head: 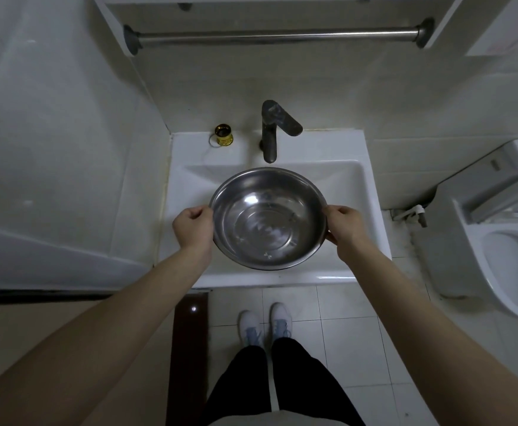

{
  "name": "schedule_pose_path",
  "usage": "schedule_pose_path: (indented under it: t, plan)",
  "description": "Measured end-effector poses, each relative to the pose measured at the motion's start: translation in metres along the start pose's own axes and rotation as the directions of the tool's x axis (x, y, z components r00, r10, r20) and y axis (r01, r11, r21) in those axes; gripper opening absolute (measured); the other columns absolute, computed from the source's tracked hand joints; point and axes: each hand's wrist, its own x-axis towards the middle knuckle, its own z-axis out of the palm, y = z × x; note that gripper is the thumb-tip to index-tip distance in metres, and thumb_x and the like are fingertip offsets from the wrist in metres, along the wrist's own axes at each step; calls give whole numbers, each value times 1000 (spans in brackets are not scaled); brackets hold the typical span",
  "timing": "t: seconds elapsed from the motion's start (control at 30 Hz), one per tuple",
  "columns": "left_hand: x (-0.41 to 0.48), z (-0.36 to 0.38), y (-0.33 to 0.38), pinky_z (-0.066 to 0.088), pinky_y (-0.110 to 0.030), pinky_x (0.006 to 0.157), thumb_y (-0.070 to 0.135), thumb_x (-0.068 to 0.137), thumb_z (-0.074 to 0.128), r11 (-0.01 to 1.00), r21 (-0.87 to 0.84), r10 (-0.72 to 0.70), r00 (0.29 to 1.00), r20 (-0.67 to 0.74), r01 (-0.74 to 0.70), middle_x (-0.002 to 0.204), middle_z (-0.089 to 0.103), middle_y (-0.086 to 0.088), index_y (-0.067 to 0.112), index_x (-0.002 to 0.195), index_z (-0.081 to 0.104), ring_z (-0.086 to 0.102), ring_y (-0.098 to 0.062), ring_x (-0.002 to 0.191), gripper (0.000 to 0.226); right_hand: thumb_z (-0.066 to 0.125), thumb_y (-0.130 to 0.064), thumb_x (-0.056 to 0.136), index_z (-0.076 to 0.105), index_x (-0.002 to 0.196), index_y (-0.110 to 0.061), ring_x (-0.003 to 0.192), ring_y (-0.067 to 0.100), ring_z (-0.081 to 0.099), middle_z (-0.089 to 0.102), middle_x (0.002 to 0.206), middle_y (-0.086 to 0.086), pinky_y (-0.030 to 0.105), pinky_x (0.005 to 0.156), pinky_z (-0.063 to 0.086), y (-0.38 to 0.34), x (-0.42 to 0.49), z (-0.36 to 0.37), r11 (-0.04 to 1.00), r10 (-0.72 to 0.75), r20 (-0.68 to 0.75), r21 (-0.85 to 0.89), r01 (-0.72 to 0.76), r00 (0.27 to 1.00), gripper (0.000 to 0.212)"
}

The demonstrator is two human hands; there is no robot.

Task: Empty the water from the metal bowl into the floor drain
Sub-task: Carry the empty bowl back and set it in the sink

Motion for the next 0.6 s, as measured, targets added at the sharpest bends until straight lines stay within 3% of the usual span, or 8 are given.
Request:
schedule_pose_path:
  t: [0.2,0.37,0.6]
  plan:
    - [4,3,-7,48,-24,52,8,76,64,1000,28,-13,1000,-1,13,69,65,1,7,83,72,57,-12,59,11,55,-13,97,68,99,12,75,30,57,60,84,18,31,59,56,4,11,2,1000,21,1,8,-21,1000,28]
    - [10,8,-11,47,-24,52,8,77,62,999,45,-14,1000,10,13,66,61,2,12,75,67,55,-12,59,7,54,-10,92,64,97,18,75,30,48,52,81,15,35,62,53,9,23,4,1000,29,-7,-1,-29,1000,30]
    - [24,19,-18,51,-26,59,9,79,63,997,72,-36,999,-11,36,74,66,-1,11,83,72,59,-14,65,9,53,-9,92,64,85,-9,74,29,50,53,82,15,34,62,53,12,40,10,999,36,-5,-28,-36,999,13]
